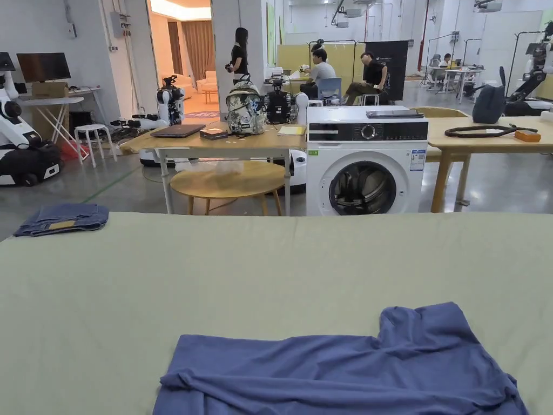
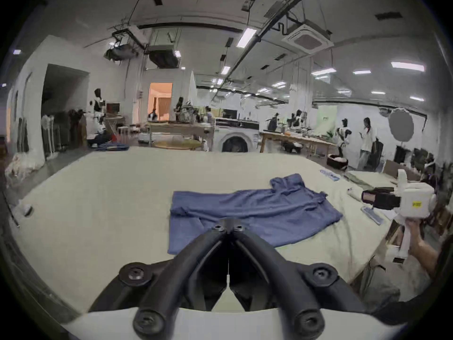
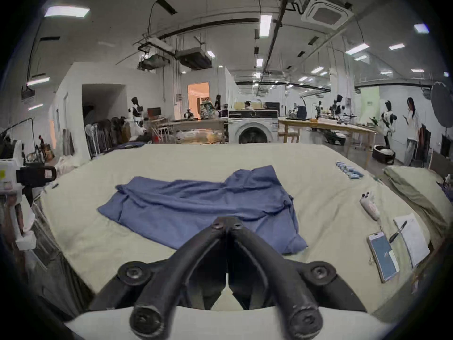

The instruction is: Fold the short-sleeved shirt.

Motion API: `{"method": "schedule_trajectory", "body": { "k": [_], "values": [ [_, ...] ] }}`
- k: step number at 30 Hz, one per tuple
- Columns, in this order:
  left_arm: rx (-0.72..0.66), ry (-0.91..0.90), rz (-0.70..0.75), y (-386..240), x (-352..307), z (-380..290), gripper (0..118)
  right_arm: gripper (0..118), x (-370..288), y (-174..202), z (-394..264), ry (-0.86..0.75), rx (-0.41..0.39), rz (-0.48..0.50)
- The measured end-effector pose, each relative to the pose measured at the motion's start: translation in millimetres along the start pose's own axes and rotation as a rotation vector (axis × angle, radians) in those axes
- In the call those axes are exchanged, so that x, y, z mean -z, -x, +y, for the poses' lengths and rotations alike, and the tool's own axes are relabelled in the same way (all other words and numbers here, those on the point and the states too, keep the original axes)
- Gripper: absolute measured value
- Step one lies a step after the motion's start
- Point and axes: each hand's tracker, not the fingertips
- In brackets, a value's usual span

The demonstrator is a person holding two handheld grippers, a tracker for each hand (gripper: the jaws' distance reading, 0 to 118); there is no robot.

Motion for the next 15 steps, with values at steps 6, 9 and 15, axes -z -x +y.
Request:
{"method": "schedule_trajectory", "body": {
  "k": [6, 9, 15],
  "values": [
    [-0.097, 0.001, -0.061, 14, 5, 14, 0, 0, 6, 0, 9, -0.009, 0.009, 0.028],
    [-0.085, 0.113, -0.024, 28, 29, 14, 23, 0, 3, -2, 7, -0.010, 0.015, 0.042],
    [-0.141, 0.295, -0.003, 67, 122, -7, 43, 0, -3, -17, -10, 0.027, 0.054, 0.039]
  ]
}}
